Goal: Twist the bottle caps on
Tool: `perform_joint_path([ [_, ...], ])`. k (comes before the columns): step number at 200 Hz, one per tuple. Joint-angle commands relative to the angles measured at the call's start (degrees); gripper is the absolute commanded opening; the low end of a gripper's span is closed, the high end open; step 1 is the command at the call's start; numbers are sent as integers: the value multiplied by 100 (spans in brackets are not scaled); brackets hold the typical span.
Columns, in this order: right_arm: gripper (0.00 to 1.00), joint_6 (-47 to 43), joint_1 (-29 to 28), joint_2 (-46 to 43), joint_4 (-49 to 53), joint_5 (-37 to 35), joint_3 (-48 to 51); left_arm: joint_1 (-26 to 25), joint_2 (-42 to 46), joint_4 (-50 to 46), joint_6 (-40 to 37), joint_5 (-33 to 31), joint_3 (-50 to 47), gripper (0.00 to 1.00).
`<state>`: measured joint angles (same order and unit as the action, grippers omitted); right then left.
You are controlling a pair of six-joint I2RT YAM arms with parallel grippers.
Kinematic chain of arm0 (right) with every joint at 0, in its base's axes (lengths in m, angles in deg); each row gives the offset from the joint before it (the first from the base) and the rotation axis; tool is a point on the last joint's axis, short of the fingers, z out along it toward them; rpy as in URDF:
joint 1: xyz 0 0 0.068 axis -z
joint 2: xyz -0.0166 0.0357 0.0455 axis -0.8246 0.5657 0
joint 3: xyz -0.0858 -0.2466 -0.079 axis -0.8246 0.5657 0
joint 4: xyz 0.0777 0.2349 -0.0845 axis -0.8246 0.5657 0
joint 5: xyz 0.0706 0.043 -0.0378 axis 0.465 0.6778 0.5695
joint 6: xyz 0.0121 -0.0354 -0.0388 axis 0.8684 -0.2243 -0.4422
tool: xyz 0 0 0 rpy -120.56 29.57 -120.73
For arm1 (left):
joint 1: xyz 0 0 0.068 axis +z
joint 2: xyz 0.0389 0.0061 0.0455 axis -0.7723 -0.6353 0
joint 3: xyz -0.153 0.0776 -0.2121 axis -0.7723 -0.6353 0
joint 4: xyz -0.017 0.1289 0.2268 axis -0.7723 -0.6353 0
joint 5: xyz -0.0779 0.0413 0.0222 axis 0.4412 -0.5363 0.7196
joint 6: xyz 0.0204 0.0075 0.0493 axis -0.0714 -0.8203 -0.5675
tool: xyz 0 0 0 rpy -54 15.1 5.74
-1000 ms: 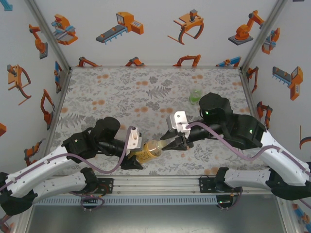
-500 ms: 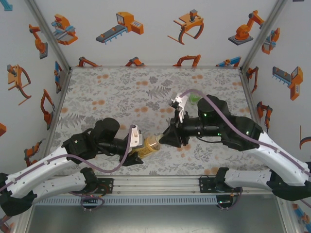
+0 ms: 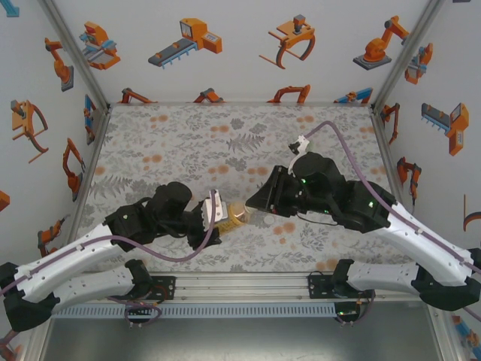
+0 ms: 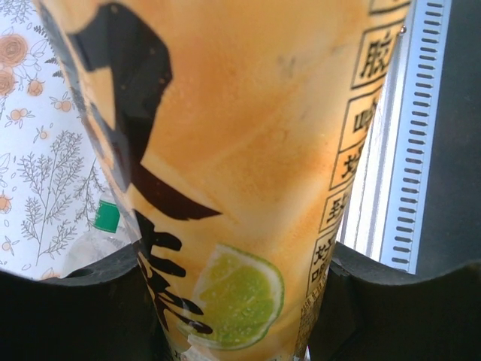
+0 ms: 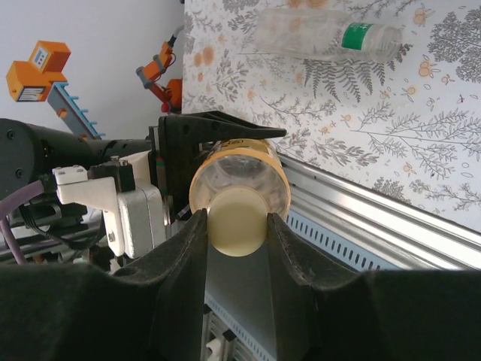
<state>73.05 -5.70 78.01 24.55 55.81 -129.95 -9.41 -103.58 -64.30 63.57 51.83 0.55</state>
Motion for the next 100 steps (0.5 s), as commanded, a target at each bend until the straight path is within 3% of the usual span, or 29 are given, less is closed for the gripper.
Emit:
perform_joint_path([
  [1, 13, 25, -42, 95, 172, -128, -306, -17, 34, 796, 85, 41, 84, 0],
  [7, 21, -161, -42, 82, 166, -165, -383, -24, 56, 796, 85, 45, 76, 0],
  [21, 52, -673, -43, 34, 49, -134, -535, -20, 103, 820, 85, 86, 58, 0],
  [31, 62, -1163, -39, -18, -146, -39, -602, -16, 158, 859, 98, 144, 28, 0],
  [67, 65, -3064, -41, -473, -1549, 393, -442, -23, 353, 1290, 167, 810, -155, 0],
  [100, 63, -4652, -43, -994, -3285, 1378, 175, -23, 416, 1935, 424, 1585, -241, 0],
])
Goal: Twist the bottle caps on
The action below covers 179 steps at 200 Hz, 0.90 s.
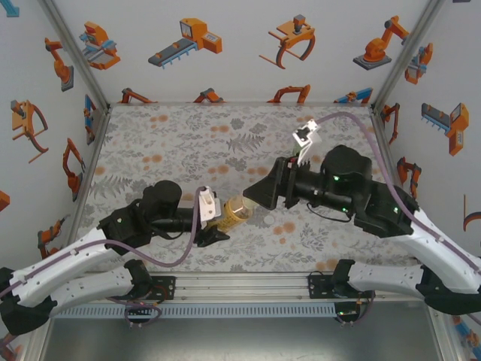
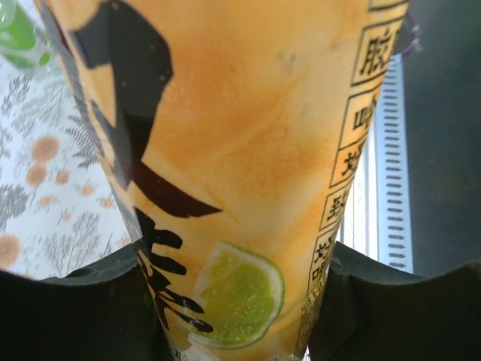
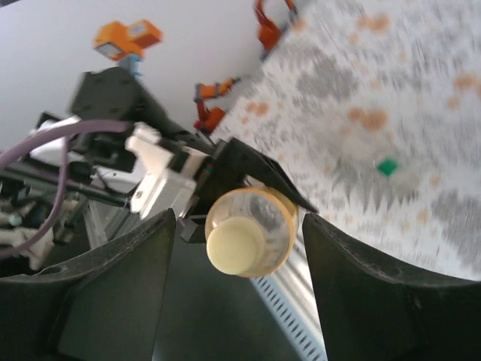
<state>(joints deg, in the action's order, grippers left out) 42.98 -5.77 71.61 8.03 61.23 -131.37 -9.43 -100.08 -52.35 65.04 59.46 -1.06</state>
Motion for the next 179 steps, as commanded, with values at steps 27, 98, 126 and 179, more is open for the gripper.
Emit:
perform_joint_path([
  [27, 61, -2624, -34, -485, -2236, 1963, 528, -14, -30, 1302, 609, 1439, -70, 0],
  [98, 52, -3098, -38, -287, -3077, 3957, 557, -110, -443, 2558, 1364, 2577, 120, 0],
  [126, 51, -3134, -40, -253, -3023, 3922, 547, -158, -561, 2582, 1398, 2749, 252, 0],
  [179, 53, -3142, -39, -209, -2998, 3714, 521, -188, -560, 2676, 1406, 2820, 333, 0],
])
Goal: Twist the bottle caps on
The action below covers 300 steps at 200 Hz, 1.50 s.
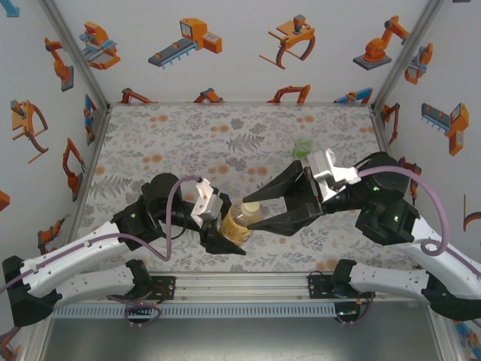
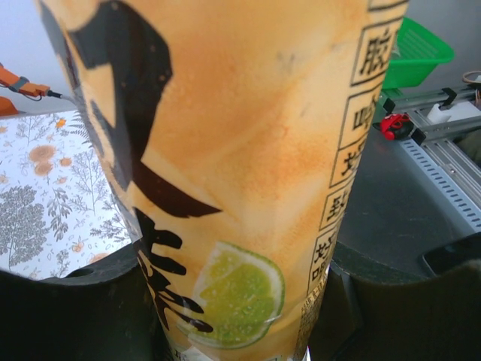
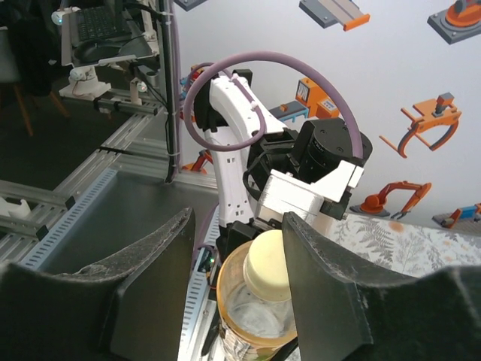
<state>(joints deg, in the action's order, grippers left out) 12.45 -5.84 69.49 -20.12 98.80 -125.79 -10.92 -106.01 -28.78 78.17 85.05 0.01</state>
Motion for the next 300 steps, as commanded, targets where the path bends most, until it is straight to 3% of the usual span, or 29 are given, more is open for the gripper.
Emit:
perform_joint_path([
  [1, 53, -88, -32, 4, -183, -59, -36, -40, 33, 316, 93, 261, 227, 0],
  [33, 54, -97, -28, -94, -262, -603, 58, -65, 50, 302, 93, 260, 201, 0],
  [88, 44, 3, -29, -18, -194, -440, 31, -91, 39, 301, 75, 260, 218, 0],
  [215, 49, 1, -27, -20, -77, -490, 78, -137, 33, 359, 93, 247, 236, 0],
  [266, 38, 41, -30, 6, -100, -435, 53, -145, 24, 363, 84, 239, 238, 0],
  [300, 20, 33, -32, 9, -21, -516, 54, -141, 78, 351, 28, 66, 210, 0],
])
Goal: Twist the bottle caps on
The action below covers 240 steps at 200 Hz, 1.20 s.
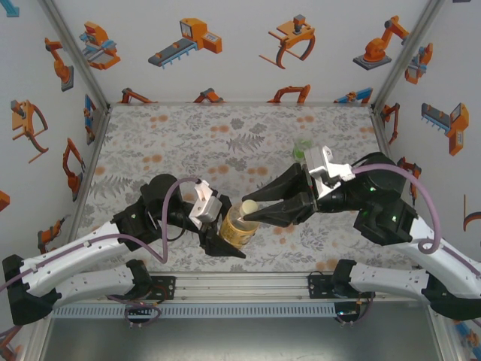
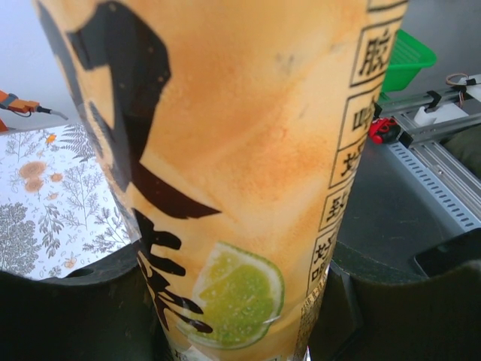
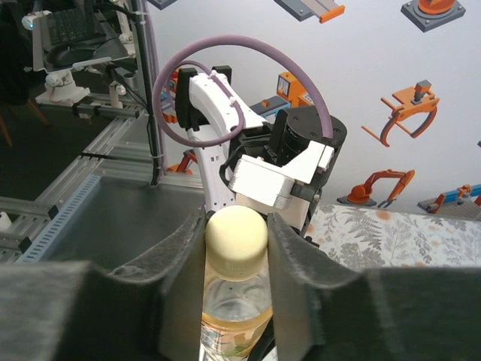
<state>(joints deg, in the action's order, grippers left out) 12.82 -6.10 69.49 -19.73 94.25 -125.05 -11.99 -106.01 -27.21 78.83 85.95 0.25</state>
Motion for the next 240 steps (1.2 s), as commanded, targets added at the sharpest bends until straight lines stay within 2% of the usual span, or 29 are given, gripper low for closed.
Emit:
perform_joint_path([
  [1, 20, -7, -1, -2, -53, -73, -22, -36, 86, 192, -45, -45, 186, 0],
  [19, 12, -23, -11, -17, 66, -386, -31, -45, 183, 25, -206, -667, 162, 0],
  [32, 0, -43, -3, -26, 207, -752, -40, -55, 266, -54, -301, -1298, 111, 0],
  [68, 0, 233, -6, 119, 390, -2238, -61, -64, 293, -292, -536, -2791, 165, 0],
  [89, 0, 665, -76, 415, 766, -3650, -287, -65, 106, -601, -608, -3739, 416, 0],
  [111, 0, 1124, -379, 869, 1307, -5459, -732, -64, -82, -635, -550, -4651, 590, 0],
  [139, 0, 2360, -644, 1726, 2822, -7722, -1868, -84, -344, -341, -207, -5729, 728, 0],
  [162, 0, 3002, -767, 2232, 3605, -8692, -2483, -191, -630, -395, 46, -6748, 986, 0],
  [183, 0, 3212, -776, 2297, 3540, -9153, -2433, -382, -847, -368, 47, -7470, 1164, 0],
  [195, 0, 3138, -779, 2222, 3247, -9166, -2249, -442, -939, -352, 47, -7589, 1242, 0],
  [209, 0, 2937, -778, 2122, 2895, -9059, -2098, -460, -964, -333, 36, -7441, 1275, 0],
  [230, 0, 2117, -778, 1953, 2241, -8079, -1947, -459, -929, -221, -113, -6998, 1188, 0],
  [240, 15, 1661, -775, 1854, 2020, -7483, -1894, -452, -870, -225, -172, -6776, 1148, 0],
])
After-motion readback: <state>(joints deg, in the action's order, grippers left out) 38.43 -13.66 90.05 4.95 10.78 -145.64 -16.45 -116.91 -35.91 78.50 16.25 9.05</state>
